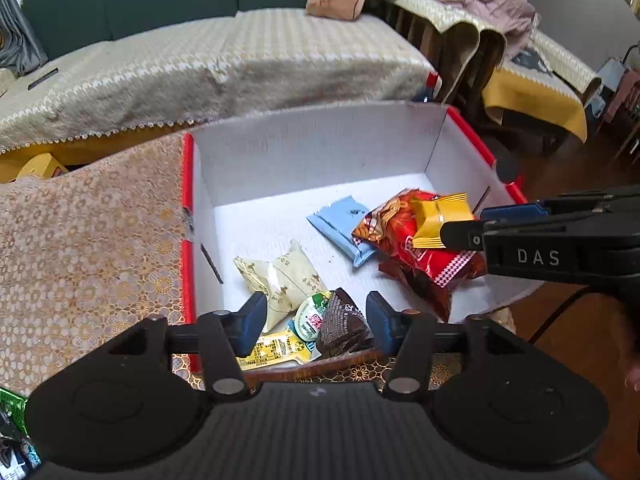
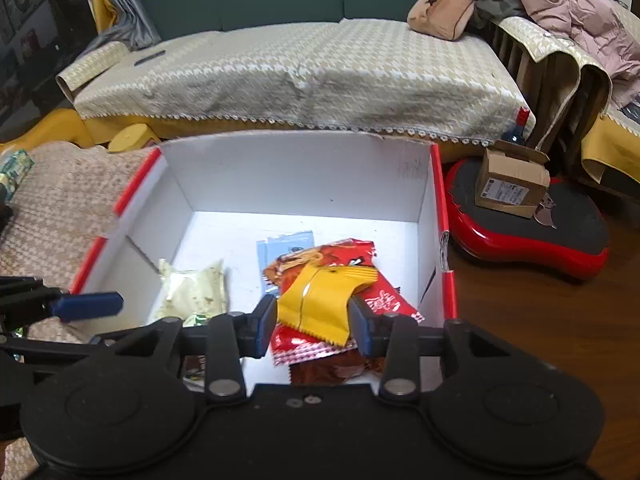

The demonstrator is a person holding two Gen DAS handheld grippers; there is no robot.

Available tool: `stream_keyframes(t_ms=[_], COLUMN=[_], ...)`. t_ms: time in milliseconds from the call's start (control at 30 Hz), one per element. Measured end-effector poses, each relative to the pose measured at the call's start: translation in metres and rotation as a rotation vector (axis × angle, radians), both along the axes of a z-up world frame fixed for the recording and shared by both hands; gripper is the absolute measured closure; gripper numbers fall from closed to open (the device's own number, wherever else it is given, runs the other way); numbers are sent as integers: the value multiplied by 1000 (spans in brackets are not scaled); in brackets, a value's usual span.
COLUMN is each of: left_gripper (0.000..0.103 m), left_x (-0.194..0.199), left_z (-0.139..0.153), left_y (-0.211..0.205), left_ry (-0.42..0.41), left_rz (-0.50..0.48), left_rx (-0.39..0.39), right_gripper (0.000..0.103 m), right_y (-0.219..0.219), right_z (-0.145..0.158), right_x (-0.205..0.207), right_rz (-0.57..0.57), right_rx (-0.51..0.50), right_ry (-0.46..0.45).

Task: Organize snacks
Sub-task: 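Lower both snacks into the red box and open both tools, then withdraw both tools from the box back toward the remaining snacks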

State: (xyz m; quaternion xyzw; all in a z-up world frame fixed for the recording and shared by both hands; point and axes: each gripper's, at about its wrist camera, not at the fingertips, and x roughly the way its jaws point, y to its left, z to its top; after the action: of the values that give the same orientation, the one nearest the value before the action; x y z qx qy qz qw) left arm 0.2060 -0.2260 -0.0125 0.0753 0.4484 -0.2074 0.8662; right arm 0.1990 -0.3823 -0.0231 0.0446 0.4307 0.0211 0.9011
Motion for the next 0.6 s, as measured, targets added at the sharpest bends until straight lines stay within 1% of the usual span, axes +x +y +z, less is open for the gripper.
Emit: stream_keyframes(t_ms=[100,233,333,400,500,600], left_gripper=[49,42,40,39,32,31], left_x=[-8,-21,-30,-37,-48,-58], left_z=[9,21,32,37,46,52], left_y=[7,18,29,36,49,65], left_ry=[-14,-44,-64,-79,-102,-123], left_rz=[7,21,28,38,54,74], left_rx=[-12,-21,-34,-41,-49,-55], right_gripper=[59,54,50,50,49,49], right_y=[2,9,17,23,33,44], right_z=[8,18,26,31,38,44], right_x=[-9,-21,-31,-37,-47,-57], right_rz=[10,28,46,59,76,85], right_rx=[15,28,38,44,53,67], right_ry=[-22,-44,-61,-72,-88,-102])
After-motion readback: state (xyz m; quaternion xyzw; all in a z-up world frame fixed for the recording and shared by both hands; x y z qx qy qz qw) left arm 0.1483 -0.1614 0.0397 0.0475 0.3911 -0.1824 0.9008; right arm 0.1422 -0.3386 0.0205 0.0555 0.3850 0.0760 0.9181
